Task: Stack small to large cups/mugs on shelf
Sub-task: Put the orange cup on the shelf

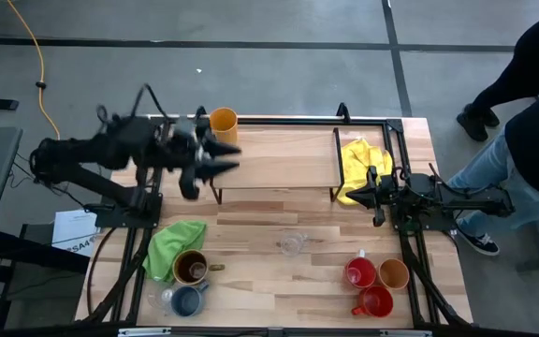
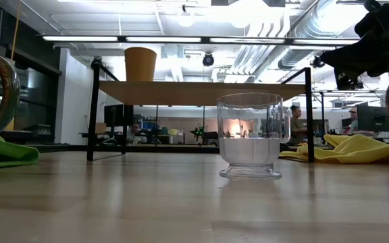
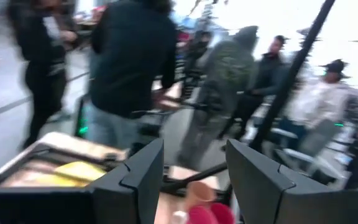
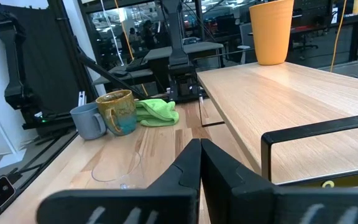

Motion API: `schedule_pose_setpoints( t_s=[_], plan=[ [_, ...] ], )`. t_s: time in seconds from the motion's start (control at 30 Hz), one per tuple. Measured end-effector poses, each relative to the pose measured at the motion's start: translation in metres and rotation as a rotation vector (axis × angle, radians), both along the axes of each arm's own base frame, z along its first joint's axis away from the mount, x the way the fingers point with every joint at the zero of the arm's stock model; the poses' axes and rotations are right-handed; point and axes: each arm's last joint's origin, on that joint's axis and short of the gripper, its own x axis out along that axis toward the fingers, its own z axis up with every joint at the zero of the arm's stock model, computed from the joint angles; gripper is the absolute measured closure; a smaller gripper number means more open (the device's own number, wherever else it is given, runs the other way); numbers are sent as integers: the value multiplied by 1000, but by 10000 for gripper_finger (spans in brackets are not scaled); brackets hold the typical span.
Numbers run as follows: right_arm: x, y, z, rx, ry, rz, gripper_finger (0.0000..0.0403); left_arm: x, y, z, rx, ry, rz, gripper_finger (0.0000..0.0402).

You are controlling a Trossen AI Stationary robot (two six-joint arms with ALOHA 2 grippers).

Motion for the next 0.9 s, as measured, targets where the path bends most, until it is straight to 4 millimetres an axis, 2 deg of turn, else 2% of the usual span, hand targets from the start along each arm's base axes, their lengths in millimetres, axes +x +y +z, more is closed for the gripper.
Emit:
schedule_pose_setpoints(
  t_s=[0.13,0.27,0.5,0.73,0.9],
  plan=[
    [0,0,0,0,0,0,402,7,-16,-21,6,-58,-61,238],
    [0,0,0,0,-1,0,402,5,-17,-45,-22,-83,-60,238],
    [0,0,0,0,0,0,402,-18,-16,-72,-48,-187,-70,238],
    [0,0,0,0,0,0,402,-51,-15,-73,-53,-249,-142,238],
    [0,0,0,0,-1,0,402,-66,-14,-76,-49,-196,-163,238]
  ],
)
